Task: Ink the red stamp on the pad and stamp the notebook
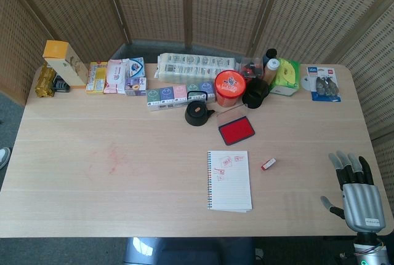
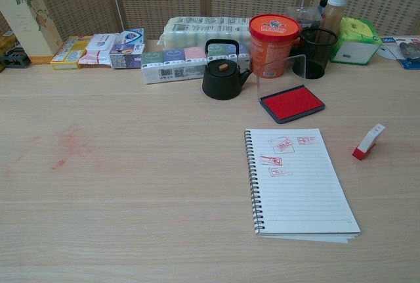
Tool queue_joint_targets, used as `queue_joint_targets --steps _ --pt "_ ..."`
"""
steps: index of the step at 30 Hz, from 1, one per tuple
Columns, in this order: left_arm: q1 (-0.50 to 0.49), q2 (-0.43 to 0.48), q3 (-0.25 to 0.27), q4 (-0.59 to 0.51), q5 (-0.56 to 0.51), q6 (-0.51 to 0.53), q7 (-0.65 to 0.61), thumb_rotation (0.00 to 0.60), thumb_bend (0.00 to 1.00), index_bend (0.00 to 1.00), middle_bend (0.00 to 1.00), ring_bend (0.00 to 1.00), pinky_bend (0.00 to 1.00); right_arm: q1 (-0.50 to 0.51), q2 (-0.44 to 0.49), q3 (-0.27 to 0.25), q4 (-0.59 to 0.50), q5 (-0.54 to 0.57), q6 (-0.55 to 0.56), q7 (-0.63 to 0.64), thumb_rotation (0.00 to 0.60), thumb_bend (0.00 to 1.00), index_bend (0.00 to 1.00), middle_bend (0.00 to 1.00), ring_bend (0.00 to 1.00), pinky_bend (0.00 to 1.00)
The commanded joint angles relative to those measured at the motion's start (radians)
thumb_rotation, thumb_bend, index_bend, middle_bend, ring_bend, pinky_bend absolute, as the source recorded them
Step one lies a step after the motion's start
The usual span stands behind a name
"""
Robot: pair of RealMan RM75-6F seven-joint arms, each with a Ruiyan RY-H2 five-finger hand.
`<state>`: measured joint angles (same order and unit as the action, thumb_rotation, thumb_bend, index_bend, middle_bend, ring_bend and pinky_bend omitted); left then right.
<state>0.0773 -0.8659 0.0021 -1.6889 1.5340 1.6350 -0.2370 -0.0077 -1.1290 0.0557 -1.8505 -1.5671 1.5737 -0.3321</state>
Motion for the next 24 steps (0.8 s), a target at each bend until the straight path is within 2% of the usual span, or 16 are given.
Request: queue_joint_targets --steps 1,5,7,8,10,13,16,19,24 --pt "0.001 0.004 0.001 -0.001 0.004 0.001 -0.007 0.6 0.02 0.0 0.0 0.0 0.04 0.002 -0.004 0.0 0.003 0.002 -0.003 -0.007 0.6 0.0 0.05 0.0 0.0 0.0" --pt "0.002 0.011 -0.001 -0.004 0.01 0.008 -0.015 0.6 0.02 0.0 0.0 0.0 0.04 0.007 -0.017 0.0 0.014 -0.003 -0.007 -0.018 0.6 0.0 0.07 0.03 0.01 0.0" --pt "0.002 0.013 -0.001 -0.005 0.011 0.011 -0.019 0.6 0.02 0.0 0.0 0.0 0.04 0.012 -0.026 0.002 0.022 -0.011 -0.006 -0.019 0.6 0.0 0.1 0.15 0.12 0.08" --pt "0.003 0.015 -0.001 -0.007 0.012 0.011 -0.023 0.6 0.02 0.0 0.0 0.0 0.04 0.016 -0.036 0.005 0.032 -0.022 -0.003 -0.019 0.6 0.0 0.11 0.21 0.18 0.14" --pt "0.004 0.019 0.0 -0.009 0.014 0.013 -0.03 0.6 0.02 0.0 0.0 0.0 0.04 0.027 -0.06 0.014 0.059 -0.045 0.005 -0.017 0.6 0.03 0.13 0.42 0.38 0.39" --pt "0.005 0.023 0.001 -0.01 0.016 0.014 -0.038 0.6 0.02 0.0 0.0 0.0 0.04 0.066 -0.111 0.025 0.115 -0.078 -0.019 -0.013 0.6 0.1 0.15 0.6 0.59 0.69" --pt "0.003 0.024 0.0 -0.01 0.012 0.007 -0.039 0.6 0.02 0.0 0.0 0.0 0.04 0.113 -0.134 0.033 0.156 -0.093 -0.074 -0.006 0.6 0.17 0.17 0.68 0.69 0.84" --pt "-0.002 0.025 -0.002 -0.01 0.007 -0.002 -0.039 0.6 0.02 0.0 0.0 0.0 0.04 0.184 -0.14 0.033 0.206 -0.113 -0.169 0.063 0.6 0.2 0.21 0.72 0.74 0.9" --pt "-0.007 0.025 -0.004 -0.012 -0.002 -0.017 -0.038 0.6 0.03 0.0 0.0 0.0 0.04 0.309 -0.147 0.021 0.315 -0.148 -0.33 0.235 0.6 0.22 0.24 0.74 0.76 0.91"
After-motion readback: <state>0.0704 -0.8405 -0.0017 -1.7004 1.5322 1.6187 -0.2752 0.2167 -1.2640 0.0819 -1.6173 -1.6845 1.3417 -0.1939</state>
